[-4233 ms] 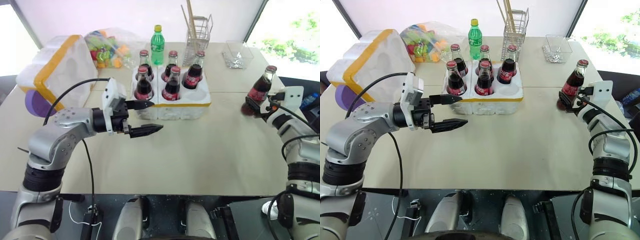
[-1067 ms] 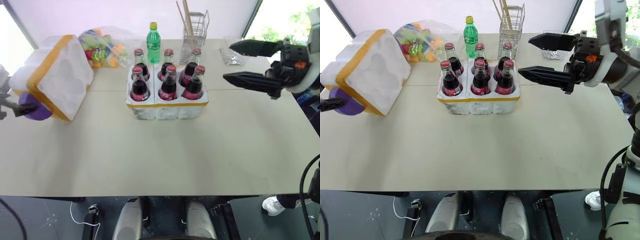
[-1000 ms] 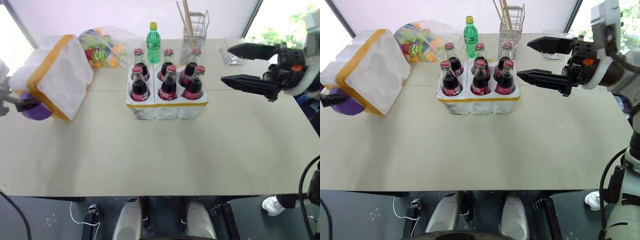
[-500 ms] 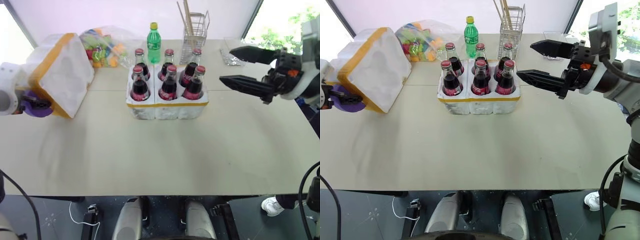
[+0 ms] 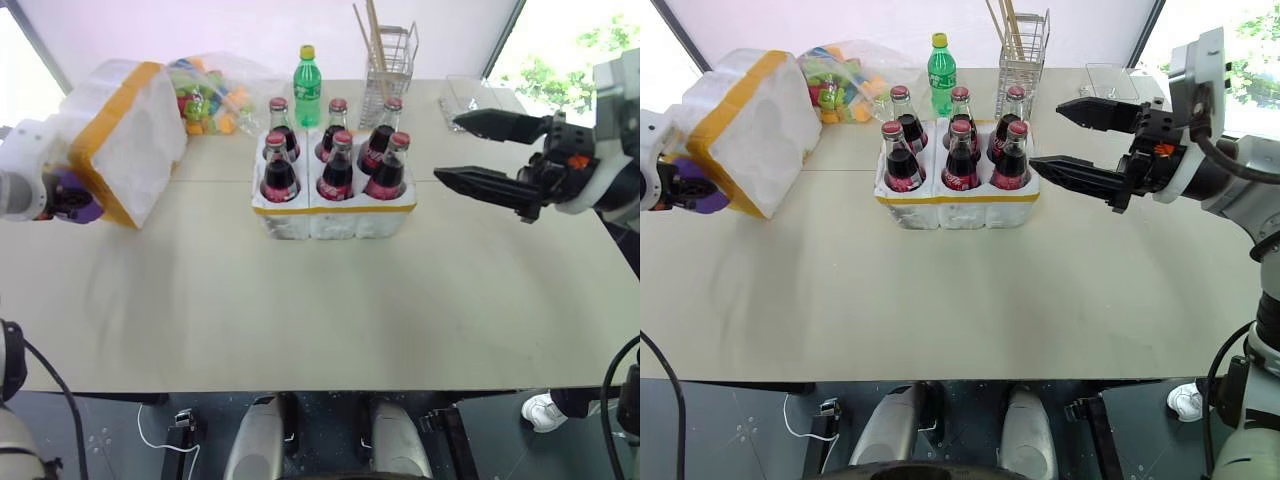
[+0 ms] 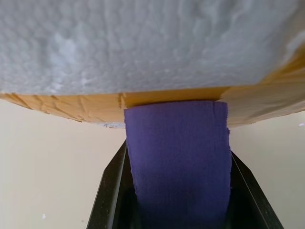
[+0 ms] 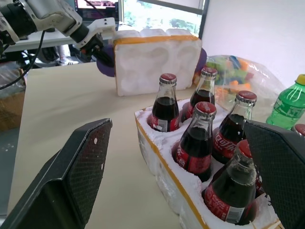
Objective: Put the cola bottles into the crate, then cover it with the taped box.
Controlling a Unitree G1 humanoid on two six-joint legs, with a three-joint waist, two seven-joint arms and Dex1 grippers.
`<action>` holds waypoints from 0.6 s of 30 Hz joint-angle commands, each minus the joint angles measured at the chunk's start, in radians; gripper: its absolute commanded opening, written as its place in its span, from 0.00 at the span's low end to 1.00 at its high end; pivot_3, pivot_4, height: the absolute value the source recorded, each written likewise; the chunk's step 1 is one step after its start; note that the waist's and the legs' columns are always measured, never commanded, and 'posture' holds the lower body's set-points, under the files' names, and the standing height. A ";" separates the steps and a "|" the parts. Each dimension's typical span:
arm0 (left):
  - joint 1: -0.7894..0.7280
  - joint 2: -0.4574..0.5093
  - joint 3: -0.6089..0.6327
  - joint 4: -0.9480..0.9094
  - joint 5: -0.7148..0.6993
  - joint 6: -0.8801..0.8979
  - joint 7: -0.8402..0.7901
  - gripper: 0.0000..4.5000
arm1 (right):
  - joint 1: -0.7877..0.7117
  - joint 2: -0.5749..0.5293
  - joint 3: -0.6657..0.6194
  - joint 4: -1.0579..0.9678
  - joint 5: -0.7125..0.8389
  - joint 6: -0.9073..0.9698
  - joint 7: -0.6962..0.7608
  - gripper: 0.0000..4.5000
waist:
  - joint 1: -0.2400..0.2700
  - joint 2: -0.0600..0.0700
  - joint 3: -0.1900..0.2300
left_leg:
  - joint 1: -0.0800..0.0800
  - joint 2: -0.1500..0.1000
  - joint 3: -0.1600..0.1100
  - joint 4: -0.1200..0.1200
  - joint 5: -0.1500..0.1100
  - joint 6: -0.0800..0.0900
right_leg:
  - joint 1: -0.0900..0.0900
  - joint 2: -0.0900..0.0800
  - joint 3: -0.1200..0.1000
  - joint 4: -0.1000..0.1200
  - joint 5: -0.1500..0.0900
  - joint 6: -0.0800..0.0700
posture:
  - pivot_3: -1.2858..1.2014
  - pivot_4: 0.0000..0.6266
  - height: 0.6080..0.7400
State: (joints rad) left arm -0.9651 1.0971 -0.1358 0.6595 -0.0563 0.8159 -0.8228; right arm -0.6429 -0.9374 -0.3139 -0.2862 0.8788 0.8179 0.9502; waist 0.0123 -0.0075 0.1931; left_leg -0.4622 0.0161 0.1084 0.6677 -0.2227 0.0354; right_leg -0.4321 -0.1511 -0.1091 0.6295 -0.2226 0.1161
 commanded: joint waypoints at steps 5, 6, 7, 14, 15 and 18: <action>0.050 -0.008 0.133 -0.171 0.040 -0.445 0.145 0.29 | 0.022 -0.056 0.001 0.035 -0.074 -0.057 0.036 1.00 | 0.003 -0.004 0.001 | -0.001 0.001 -0.001 0.000 0.000 0.000 | 0.000 -0.001 0.000 0.000 0.000 0.000 | 0.52 0.24 0.97; 0.056 -0.020 0.152 -0.208 0.031 -0.511 0.152 0.29 | 0.029 -0.061 -0.002 0.038 -0.078 -0.056 0.039 1.00 | 0.004 -0.004 0.001 | -0.001 0.001 -0.001 0.001 0.000 0.000 | 0.000 -0.001 0.000 0.000 0.000 0.000 | 0.52 0.24 0.97; 0.058 -0.033 0.164 -0.241 0.027 -0.546 0.156 0.29 | 0.034 -0.063 -0.005 0.040 -0.081 -0.055 0.038 1.00 | 0.005 -0.005 0.000 | -0.001 0.001 -0.001 0.001 0.000 0.000 | 0.000 -0.001 0.000 -0.001 0.000 0.000 | 0.52 0.24 0.97; 0.009 -0.136 0.140 -0.335 0.094 -0.784 0.193 0.29 | 0.072 -0.050 -0.035 0.020 -0.068 -0.041 -0.002 1.00 | -0.003 -0.005 0.000 | 0.000 0.000 0.000 0.001 0.000 0.001 | 0.002 0.000 0.000 0.000 0.000 0.000 | 0.52 0.24 0.97; 0.002 -0.146 0.132 -0.334 0.108 -0.824 0.195 0.29 | 0.079 -0.049 -0.039 0.016 -0.066 -0.040 -0.007 1.00 | -0.003 -0.005 0.000 | 0.001 0.000 0.000 0.001 0.000 0.001 | 0.002 0.000 0.000 0.000 0.000 0.000 | 0.52 0.24 0.97; -0.043 -0.199 0.093 -0.306 0.148 -0.895 0.198 0.29 | 0.095 -0.043 -0.059 0.000 -0.050 -0.031 -0.031 1.00 | 0.000 -0.005 0.000 | 0.001 0.000 0.001 0.001 0.000 0.001 | 0.002 -0.001 0.000 0.000 0.000 0.000 | 0.52 0.24 0.97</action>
State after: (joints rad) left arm -0.9653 0.9003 -0.0407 0.3573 0.0666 -0.0227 -0.6424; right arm -0.5391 -0.9790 -0.3262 -0.2518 0.8057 0.7909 0.9332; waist 0.0127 -0.0126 0.1932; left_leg -0.4617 0.0157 0.1097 0.6693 -0.2229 0.0362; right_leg -0.4302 -0.1517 -0.1095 0.6292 -0.2223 0.1164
